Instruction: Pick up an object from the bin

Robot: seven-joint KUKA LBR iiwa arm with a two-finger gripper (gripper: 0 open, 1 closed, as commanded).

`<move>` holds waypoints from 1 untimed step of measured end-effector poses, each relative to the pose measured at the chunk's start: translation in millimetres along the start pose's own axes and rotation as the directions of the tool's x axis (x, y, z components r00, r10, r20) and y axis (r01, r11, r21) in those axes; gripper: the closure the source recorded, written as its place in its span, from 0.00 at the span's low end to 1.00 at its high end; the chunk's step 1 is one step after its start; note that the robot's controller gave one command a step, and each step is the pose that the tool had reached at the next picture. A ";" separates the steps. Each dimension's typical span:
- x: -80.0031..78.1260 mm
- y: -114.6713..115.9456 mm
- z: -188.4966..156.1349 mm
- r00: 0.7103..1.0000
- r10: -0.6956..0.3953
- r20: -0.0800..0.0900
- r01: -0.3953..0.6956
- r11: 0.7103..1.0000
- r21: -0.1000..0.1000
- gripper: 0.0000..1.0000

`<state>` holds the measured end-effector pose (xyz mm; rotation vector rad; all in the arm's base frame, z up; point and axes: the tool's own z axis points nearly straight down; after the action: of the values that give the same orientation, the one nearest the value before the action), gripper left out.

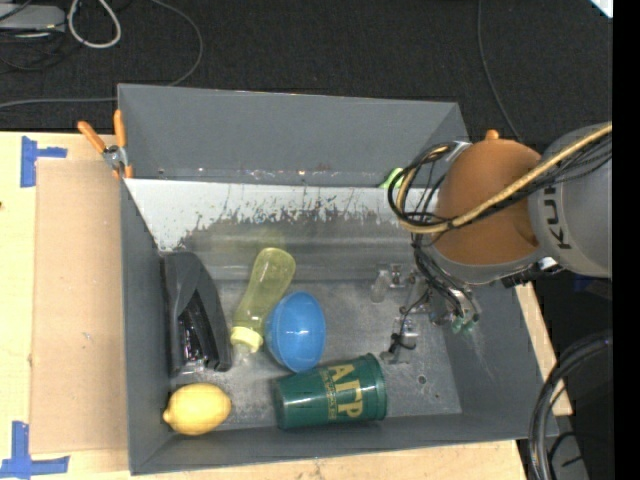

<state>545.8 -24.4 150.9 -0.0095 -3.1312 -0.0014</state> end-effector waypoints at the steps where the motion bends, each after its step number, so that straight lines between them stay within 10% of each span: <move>1: -1.8 0.1 -4.2 1.000 -0.001 0.008 0.001 1.000 0.000 0.00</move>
Offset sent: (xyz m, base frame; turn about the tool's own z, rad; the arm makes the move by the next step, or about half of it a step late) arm -0.0527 0.0688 -0.0809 -0.4963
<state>547.6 -24.3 155.1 -0.0076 -3.1391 -0.0008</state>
